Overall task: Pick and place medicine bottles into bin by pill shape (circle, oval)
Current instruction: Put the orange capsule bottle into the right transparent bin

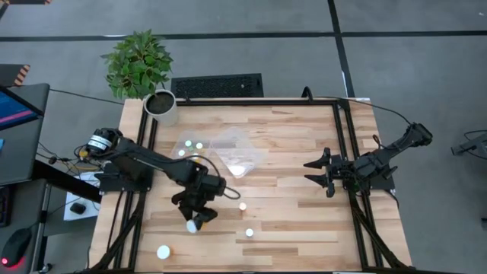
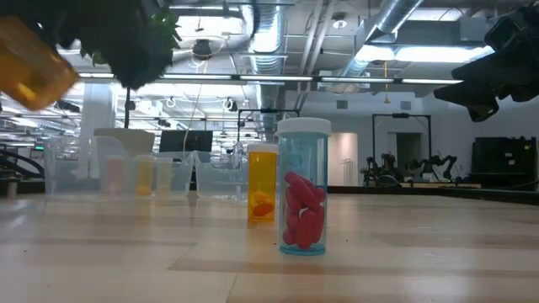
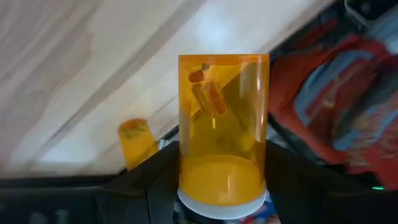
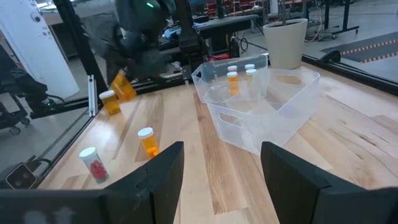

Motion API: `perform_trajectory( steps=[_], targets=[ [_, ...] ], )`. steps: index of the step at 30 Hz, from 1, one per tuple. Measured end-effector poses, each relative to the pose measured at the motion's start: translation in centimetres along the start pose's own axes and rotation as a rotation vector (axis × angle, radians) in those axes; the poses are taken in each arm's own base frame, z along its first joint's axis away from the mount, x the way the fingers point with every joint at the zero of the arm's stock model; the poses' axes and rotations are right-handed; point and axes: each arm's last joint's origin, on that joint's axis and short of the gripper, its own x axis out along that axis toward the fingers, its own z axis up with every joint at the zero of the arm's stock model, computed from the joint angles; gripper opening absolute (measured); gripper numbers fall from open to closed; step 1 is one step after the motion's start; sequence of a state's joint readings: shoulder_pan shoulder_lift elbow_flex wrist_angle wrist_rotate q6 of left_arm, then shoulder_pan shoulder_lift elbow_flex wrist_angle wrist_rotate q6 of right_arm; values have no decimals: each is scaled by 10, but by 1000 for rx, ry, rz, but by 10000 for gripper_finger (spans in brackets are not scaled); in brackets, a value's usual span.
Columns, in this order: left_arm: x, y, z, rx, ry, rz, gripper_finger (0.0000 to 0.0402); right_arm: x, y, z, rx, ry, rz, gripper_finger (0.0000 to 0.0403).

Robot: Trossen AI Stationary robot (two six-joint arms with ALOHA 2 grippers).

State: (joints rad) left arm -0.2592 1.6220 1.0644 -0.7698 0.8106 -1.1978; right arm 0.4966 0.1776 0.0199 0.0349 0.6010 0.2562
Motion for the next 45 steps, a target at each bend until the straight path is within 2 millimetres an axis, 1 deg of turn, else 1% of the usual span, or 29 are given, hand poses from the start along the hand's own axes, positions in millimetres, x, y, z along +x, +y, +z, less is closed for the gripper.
perform_trajectory(
  steps=[2,6,10,12,16,20,26,37,42,45],
  targets=[
    [2,9,6,-68,46,-8,202,0,0,0,0,0,0,226],
    [14,25,14,-180,190,0,203,0,0,0,-3,0,0,226],
    [31,31,20,-205,299,13,204,0,0,-1,-7,7,-1,226],
    [38,31,24,-188,332,7,204,1,0,-1,-11,11,-3,226],
    [50,34,31,-172,345,27,204,1,0,-2,-15,17,-4,226],
    [57,38,38,-145,351,36,204,1,0,-2,-17,21,-5,226],
    [62,40,42,-86,349,35,206,1,0,-2,-17,21,-4,226],
    [63,39,44,-51,323,35,262,2,1,-3,-26,33,-7,226],
    [62,39,45,11,342,9,272,2,1,-4,-28,36,-8,226],
    [56,36,43,61,324,24,273,2,1,-4,-28,36,-8,226]
  ],
)
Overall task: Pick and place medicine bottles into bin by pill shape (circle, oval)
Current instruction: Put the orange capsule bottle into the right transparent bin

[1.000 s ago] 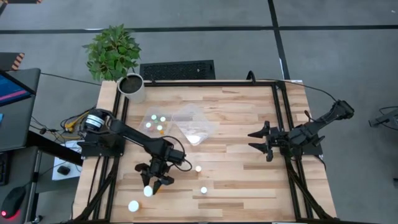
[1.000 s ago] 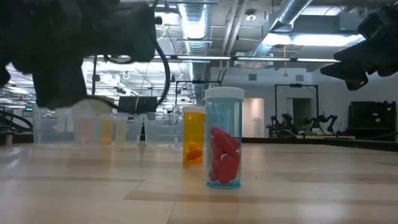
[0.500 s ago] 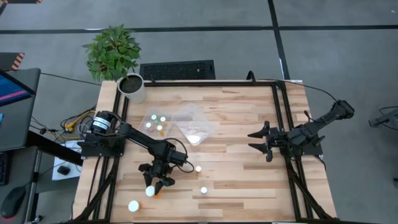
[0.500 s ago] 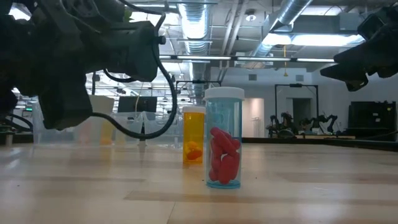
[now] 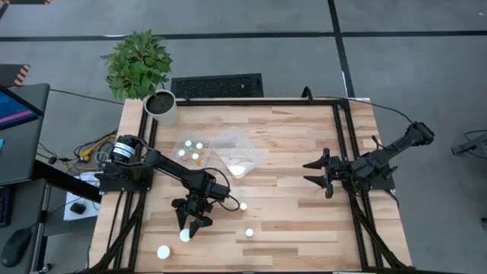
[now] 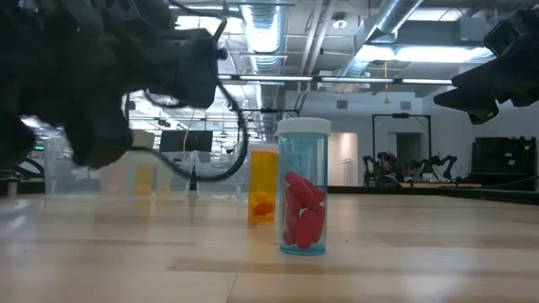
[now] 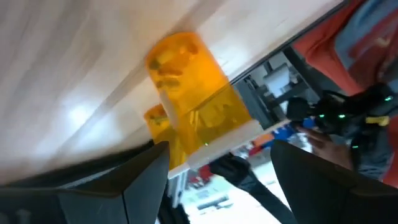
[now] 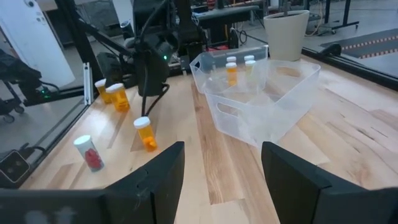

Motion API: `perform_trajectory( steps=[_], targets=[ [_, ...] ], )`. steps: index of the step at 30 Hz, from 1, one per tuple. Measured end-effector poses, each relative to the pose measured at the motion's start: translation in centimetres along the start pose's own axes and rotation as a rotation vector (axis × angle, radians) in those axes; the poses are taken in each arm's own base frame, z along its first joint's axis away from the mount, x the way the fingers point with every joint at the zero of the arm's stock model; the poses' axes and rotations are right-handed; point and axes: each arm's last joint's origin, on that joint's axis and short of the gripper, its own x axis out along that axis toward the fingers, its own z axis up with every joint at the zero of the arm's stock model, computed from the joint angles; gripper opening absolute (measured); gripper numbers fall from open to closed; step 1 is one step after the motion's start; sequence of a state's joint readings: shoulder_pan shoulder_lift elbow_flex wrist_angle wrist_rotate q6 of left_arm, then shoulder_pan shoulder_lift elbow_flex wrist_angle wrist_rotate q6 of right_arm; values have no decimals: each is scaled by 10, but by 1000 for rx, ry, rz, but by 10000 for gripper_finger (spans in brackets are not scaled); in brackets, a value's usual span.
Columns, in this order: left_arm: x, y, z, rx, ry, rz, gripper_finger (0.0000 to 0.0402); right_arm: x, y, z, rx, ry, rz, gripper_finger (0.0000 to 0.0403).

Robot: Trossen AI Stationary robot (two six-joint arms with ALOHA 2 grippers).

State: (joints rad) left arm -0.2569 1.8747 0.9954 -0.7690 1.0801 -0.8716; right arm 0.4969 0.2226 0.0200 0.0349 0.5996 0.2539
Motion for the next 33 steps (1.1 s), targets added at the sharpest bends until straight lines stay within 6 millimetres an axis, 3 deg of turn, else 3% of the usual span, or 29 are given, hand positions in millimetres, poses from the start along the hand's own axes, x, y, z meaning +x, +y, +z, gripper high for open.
perform_trajectory(
  steps=[9,17,22,33],
  targets=[
    [-32,-27,-23,190,-222,181,273,0,0,0,1,0,0,226],
    [-50,-55,-67,304,-608,397,273,0,0,0,3,0,0,226],
    [-31,-71,-97,368,-825,433,275,0,0,0,2,0,0,226],
    [33,-77,-129,289,-985,423,348,0,0,0,1,-1,-1,226]
  ],
)
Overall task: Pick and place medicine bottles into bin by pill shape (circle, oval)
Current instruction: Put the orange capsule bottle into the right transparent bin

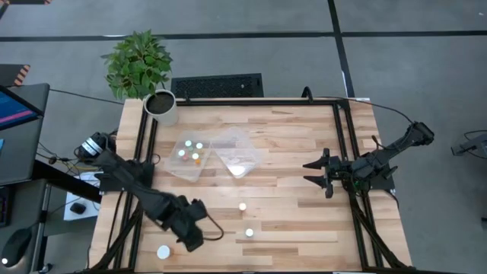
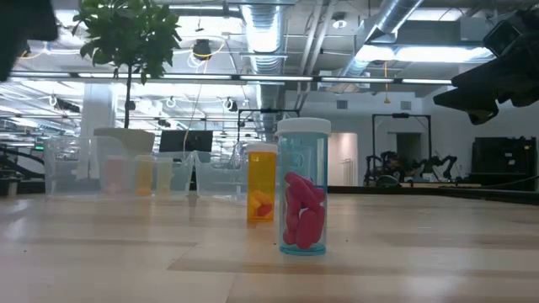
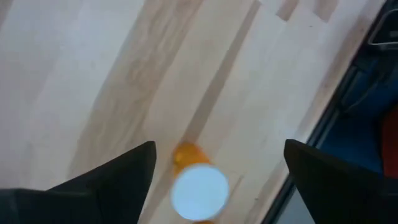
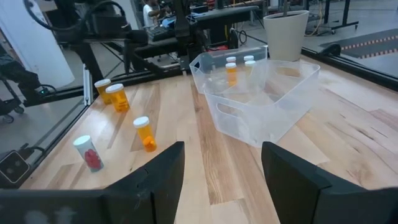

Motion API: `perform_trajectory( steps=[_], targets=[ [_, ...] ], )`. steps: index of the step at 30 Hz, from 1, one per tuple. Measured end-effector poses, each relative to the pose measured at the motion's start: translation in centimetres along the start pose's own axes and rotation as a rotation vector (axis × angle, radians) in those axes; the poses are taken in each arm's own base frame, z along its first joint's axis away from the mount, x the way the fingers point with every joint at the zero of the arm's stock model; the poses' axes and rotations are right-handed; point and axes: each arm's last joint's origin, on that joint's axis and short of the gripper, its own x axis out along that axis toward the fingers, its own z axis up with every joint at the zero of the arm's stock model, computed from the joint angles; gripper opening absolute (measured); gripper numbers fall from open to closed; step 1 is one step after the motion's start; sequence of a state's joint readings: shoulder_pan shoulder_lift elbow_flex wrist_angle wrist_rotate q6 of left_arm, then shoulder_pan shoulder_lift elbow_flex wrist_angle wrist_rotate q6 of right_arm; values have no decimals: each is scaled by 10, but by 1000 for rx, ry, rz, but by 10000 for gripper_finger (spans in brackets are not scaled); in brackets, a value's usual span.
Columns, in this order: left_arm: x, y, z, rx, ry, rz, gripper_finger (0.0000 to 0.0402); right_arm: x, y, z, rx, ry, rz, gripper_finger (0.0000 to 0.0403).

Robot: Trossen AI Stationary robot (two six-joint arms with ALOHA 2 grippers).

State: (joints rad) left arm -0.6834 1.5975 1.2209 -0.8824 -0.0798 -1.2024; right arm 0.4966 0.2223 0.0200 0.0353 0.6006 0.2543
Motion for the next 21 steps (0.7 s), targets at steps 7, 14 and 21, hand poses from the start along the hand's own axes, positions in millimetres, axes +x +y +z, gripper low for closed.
perform_trajectory(
  steps=[7,14,21],
  targets=[
    [3,-7,-24,-54,-8,30,353,0,0,0,8,0,0,226],
    [18,-9,-39,-44,33,108,353,0,0,0,8,-1,-1,226],
    [30,-10,-41,-18,75,137,353,0,0,0,8,0,-1,226]
  ],
)
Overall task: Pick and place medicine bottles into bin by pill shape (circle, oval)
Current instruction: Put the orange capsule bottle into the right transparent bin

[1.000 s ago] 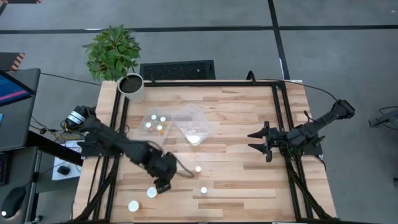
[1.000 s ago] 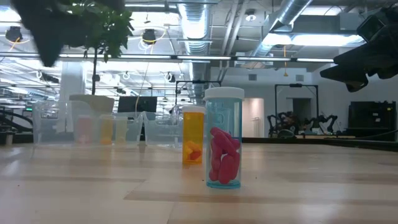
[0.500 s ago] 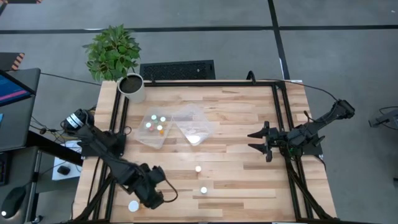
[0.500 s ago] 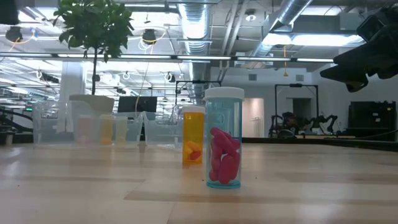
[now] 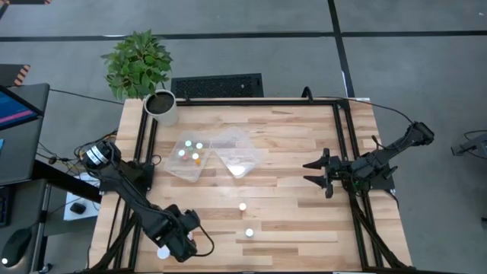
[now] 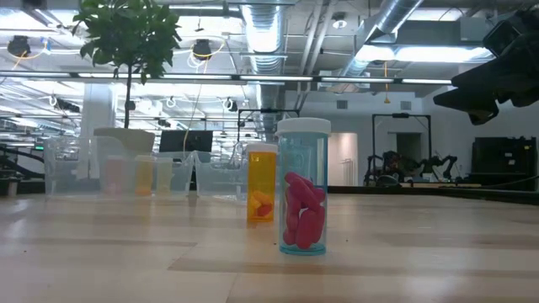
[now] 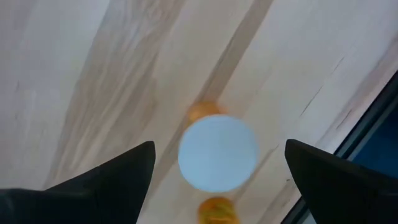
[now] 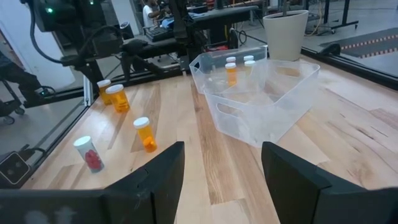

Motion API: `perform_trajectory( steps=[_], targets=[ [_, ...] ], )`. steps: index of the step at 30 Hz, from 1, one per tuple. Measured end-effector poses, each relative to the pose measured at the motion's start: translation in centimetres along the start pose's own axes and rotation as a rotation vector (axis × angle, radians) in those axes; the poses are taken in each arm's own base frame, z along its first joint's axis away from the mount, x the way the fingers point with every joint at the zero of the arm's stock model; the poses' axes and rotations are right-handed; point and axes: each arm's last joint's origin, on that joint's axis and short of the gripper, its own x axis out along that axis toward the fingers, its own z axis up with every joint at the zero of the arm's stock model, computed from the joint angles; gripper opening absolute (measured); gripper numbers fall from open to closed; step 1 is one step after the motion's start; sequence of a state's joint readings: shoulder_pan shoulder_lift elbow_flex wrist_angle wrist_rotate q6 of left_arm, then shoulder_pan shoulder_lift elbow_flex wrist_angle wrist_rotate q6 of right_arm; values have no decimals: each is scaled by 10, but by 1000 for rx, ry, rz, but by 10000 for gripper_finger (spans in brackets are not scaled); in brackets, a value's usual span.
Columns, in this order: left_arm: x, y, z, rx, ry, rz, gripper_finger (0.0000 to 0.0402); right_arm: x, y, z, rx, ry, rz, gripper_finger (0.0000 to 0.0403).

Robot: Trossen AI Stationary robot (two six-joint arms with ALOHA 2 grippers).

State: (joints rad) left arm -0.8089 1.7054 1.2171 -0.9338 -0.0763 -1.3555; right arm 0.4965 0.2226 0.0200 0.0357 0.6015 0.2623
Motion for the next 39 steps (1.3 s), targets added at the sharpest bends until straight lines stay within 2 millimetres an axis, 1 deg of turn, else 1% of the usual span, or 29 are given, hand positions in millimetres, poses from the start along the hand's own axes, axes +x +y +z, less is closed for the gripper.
perform_trajectory(
  steps=[6,15,21,30,39],
  targets=[
    [3,5,-1,11,8,36,353,0,0,0,1,1,-1,226],
    [16,8,-4,9,37,4,353,0,0,0,0,1,0,226],
    [18,9,-3,20,54,5,347,0,0,0,0,1,0,226],
    [18,11,3,46,45,10,288,0,0,0,0,1,0,226],
    [18,13,10,49,43,14,204,0,0,0,-1,1,0,226]
  ],
)
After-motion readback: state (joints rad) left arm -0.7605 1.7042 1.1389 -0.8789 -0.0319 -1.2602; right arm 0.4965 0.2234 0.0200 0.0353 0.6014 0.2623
